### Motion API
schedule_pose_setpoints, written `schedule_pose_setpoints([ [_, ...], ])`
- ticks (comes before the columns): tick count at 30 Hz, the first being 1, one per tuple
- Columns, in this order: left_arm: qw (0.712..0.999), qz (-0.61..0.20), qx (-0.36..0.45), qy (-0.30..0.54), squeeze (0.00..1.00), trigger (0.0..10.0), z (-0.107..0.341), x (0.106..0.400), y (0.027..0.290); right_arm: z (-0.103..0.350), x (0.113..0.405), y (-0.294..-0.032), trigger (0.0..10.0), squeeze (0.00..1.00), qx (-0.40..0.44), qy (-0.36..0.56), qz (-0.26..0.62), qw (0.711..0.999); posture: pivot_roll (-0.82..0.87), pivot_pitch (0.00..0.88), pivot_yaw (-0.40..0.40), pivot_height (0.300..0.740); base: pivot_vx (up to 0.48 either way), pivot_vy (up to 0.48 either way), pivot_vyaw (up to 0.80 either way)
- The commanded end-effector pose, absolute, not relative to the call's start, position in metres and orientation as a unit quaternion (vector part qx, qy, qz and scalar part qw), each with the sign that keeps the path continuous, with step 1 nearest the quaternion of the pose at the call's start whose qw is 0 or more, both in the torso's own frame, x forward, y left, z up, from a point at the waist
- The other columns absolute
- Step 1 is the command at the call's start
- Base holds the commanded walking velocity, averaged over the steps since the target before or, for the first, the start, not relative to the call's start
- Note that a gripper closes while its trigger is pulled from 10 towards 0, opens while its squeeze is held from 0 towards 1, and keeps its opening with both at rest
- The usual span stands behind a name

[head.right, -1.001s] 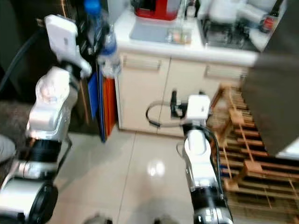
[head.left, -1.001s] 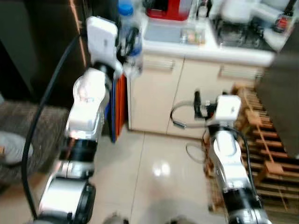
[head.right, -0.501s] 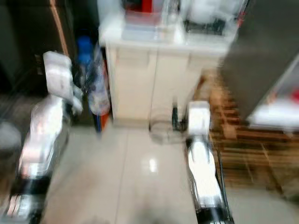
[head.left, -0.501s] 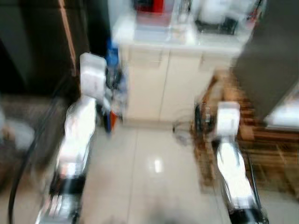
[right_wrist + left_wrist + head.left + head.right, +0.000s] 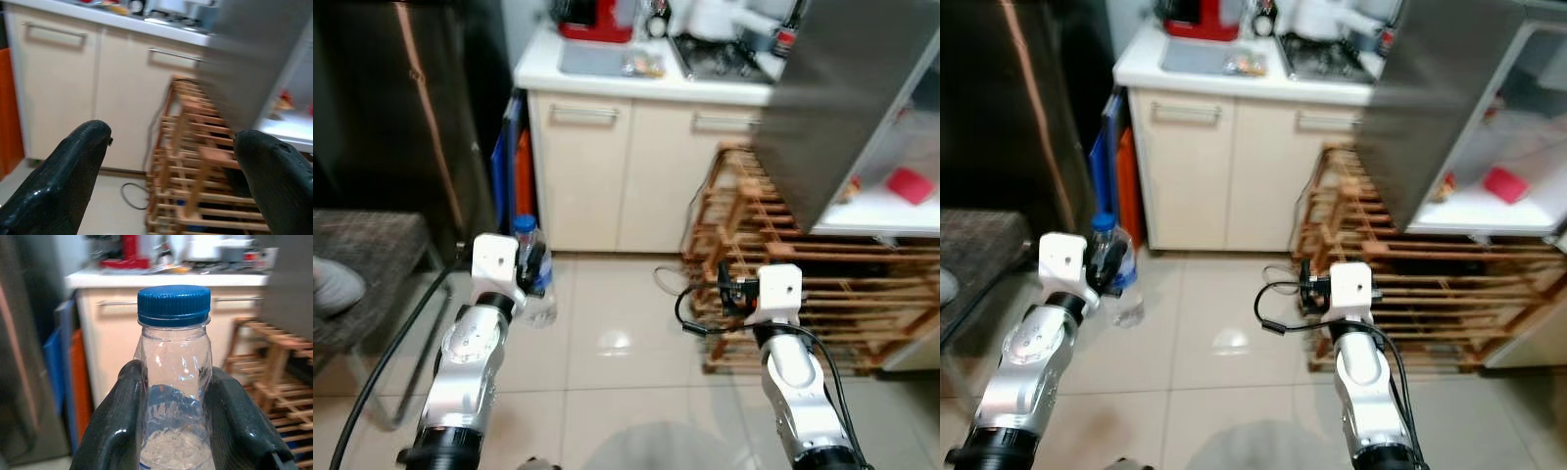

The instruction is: Restocking fridge

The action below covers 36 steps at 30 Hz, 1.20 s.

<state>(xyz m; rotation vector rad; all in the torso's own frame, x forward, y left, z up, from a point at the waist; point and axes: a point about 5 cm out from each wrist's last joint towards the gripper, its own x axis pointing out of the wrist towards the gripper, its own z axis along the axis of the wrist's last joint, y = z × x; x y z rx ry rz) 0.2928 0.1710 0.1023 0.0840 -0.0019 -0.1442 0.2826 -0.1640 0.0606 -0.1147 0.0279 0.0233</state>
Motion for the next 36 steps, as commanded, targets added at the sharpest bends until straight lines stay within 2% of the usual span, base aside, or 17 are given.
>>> schedule_pose_setpoints([
  [1, 0.994, -0.096, 0.051, 0.0, 0.0, 10.0, 0.099, 0.29, 0.16, 0.062, 0.284, -0.176, 10.0, 0.23, -0.063, 0.009, -0.007, 0.998, -0.04, 0.0, -0.039, 0.74, 0.259, -0.401, 0.0],
  [5, 0.995, -0.084, 0.045, 0.012, 0.0, 10.0, 0.093, 0.287, 0.166, 0.063, 0.286, -0.175, 10.0, 0.23, -0.061, 0.008, -0.009, 0.998, -0.05, 0.0, -0.035, 0.74, 0.263, -0.398, 0.0],
  [11, 0.999, -0.016, 0.037, 0.025, 0.0, 10.0, 0.085, 0.287, 0.176, 0.058, 0.281, -0.169, 10.0, 0.23, -0.06, 0.013, -0.002, 0.998, -0.05, 0.0, -0.042, 0.74, 0.206, -0.127, -0.8],
  [17, 0.999, -0.039, 0.027, 0.013, 0.0, 10.0, 0.087, 0.284, 0.174, 0.055, 0.278, -0.171, 10.0, 0.23, -0.062, 0.015, -0.005, 0.998, -0.05, 0.0, -0.039, 0.74, 0.0, 0.0, -0.52],
  [27, 0.998, -0.044, 0.037, -0.013, 0.0, 10.0, 0.1, 0.294, 0.176, 0.054, 0.276, -0.169, 10.0, 0.22, -0.064, 0.013, -0.005, 0.998, -0.05, 0.0, -0.028, 0.74, 0.471, 0.0, 0.0],
  [36, 0.997, -0.06, 0.022, -0.032, 0.0, 10.0, 0.111, 0.306, 0.163, 0.06, 0.28, -0.172, 10.0, 0.22, -0.069, 0.002, -0.008, 0.998, -0.08, 0.0, -0.022, 0.74, 0.48, 0.0, -0.57],
])
